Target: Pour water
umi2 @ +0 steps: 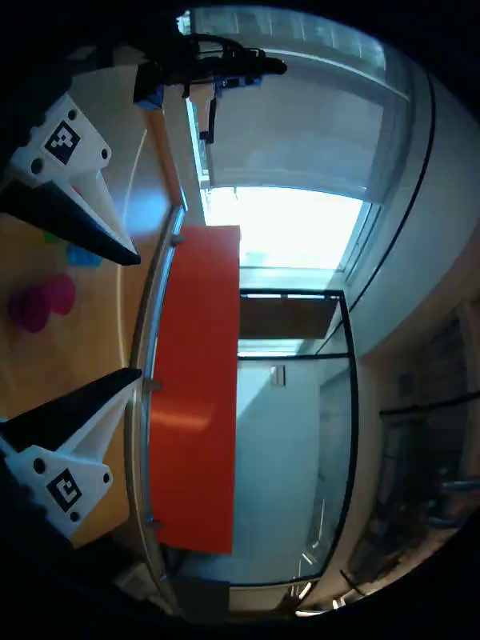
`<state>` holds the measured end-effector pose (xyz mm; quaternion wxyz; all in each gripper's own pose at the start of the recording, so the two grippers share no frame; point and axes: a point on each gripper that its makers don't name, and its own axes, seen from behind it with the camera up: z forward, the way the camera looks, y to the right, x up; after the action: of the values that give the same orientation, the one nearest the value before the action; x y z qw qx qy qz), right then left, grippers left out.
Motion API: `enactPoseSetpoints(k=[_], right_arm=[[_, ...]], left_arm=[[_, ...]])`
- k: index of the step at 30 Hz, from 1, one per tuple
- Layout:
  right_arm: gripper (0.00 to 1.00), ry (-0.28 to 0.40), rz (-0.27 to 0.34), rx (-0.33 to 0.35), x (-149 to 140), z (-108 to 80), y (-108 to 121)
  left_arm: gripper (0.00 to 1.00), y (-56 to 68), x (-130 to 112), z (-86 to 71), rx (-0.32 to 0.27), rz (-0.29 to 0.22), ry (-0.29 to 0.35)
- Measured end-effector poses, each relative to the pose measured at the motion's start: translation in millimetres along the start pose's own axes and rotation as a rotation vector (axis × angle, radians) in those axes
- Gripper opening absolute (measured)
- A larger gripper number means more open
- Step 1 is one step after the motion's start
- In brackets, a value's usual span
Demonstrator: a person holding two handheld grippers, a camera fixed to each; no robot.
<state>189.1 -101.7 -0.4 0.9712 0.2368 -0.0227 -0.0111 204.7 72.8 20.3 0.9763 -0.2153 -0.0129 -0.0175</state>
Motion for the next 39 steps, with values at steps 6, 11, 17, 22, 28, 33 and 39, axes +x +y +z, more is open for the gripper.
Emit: enactPoseSetpoints(k=[6,11,17,22,28,33,39], right_arm=[[0.99,-0.007,-0.012,0.081,3.1,1.5,-21.6],[0.99,-0.004,-0.024,0.105,5.8,2.6,-28.1],[0.99,-0.016,-0.023,0.136,4.4,3.5,-34.4],[1.0,-0.054,-0.034,0.171,-6.3,4.7,-39.8],[0.99,-0.119,-0.053,0.223,-22.9,5.5,-49.4],[0.99,-0.155,-0.08,0.266,-32.8,4.5,-57.5],[0.99,-0.177,-0.112,0.306,-38.2,3.1,-65.7]], left_arm=[[0.87,7.6,2.5,1.1,-0.036,0.001,-0.003],[0.88,8.7,1.6,0.9,-0.047,0.011,-0.007],[0.87,12.0,-0.8,2.2,-0.072,0.021,-0.022],[0.87,14.8,-4.3,4.6,-0.096,0.041,-0.044],[0.87,18.4,-10.4,6.3,-0.133,0.064,-0.075],[0.87,21.0,-17.8,7.8,-0.164,0.081,-0.107],[0.87,22.1,-25.9,12.0,-0.193,0.104,-0.146]])
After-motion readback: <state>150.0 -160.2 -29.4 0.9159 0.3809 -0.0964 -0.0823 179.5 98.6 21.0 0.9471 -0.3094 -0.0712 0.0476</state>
